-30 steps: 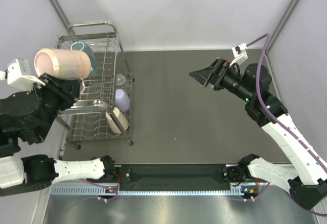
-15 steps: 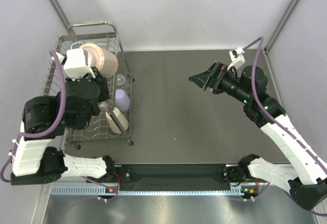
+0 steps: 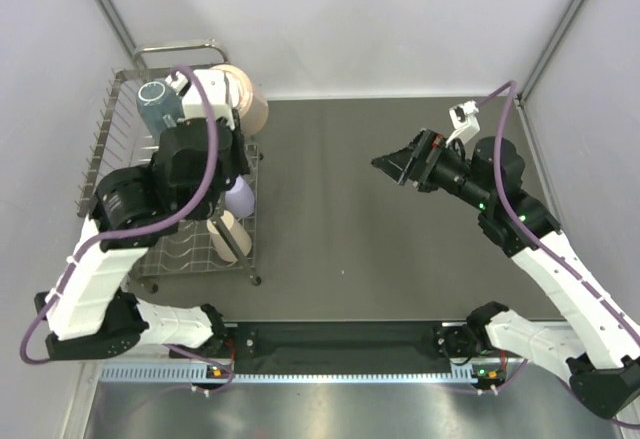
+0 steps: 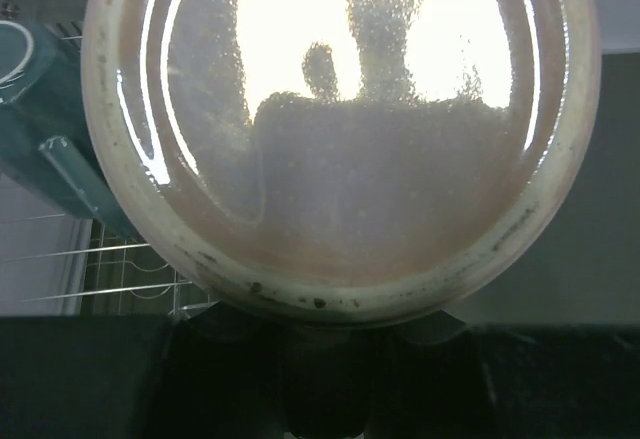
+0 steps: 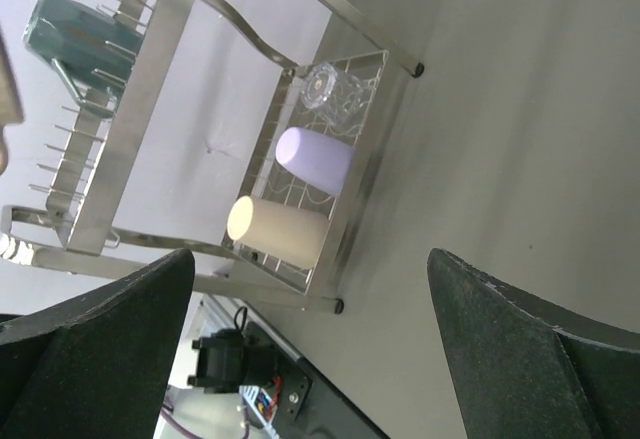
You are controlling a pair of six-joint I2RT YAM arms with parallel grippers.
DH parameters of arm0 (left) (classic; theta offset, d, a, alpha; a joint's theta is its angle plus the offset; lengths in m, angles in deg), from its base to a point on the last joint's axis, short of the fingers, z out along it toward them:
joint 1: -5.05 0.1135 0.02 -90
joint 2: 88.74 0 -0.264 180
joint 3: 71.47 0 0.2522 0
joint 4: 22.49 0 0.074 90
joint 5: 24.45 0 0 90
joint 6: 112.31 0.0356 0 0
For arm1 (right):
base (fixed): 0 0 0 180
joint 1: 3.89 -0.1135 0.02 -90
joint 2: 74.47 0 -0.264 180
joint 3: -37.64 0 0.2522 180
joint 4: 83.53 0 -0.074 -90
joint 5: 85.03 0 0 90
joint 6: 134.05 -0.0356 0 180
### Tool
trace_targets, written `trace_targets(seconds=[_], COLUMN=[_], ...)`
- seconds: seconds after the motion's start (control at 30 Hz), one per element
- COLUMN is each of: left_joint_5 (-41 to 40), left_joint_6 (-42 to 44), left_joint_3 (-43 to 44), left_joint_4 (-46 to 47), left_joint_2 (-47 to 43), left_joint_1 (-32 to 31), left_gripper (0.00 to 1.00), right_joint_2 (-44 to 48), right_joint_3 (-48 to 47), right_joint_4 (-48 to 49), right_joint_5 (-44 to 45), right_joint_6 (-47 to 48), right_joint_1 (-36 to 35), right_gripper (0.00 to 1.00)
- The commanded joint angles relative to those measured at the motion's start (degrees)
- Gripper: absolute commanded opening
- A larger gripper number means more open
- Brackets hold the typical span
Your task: Load the cups into the dish rack
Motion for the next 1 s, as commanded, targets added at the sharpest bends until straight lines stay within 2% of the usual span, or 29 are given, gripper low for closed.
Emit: trace_targets(seconds=[0.0, 0.1, 0.17, 0.23, 0.27, 0.33, 0.5, 0.97], left_joint_5=[9.59, 13.74, 13.31, 13.92, 14.27, 14.63, 12.52, 4.34], left_joint_6=[3.24, 2.27, 1.05, -2.20, -3.69, -7.47, -13.36, -11.53], left_joint_3=[2.95, 6.01, 10.74, 14.97, 19.86, 22.45, 19.74, 17.02], left_joint_4=[9.98, 8.41, 6.30, -0.28, -3.26, -8.20, -12.51, -18.15], left_joint_2=[0.60, 2.97, 5.60, 9.28, 10.44, 11.59, 9.13, 3.94], left_joint_1=[8.12, 12.97, 14.30, 17.29, 19.12, 19.49, 19.76, 19.84], left_gripper=[0.00, 0.00, 0.00, 0.00, 0.00, 0.00, 0.00, 0.00], right_joint_2=[2.80, 3.76, 4.12, 4.20, 4.12, 4.03, 3.15, -0.19], right_joint_3=[0.30, 0.82, 1.09, 1.18, 1.09, 1.09, 1.00, 0.47], right_joint_4=[-0.43, -0.95, -1.13, -1.22, -1.22, -1.31, -1.22, 0.62], right_joint_5=[0.26, 0.88, 0.97, 1.06, 0.97, 0.79, 0.44, -1.58], right_joint_6=[-0.16, -0.07, 0.02, -0.07, -0.07, -0.07, 0.37, -0.42], right_joint_1=[-0.23, -0.23, -0.23, -0.23, -0.15, -0.23, -0.23, -0.23], right_gripper=[1.00, 1.00, 1.00, 1.00, 1.00, 1.00, 1.00, 1.00])
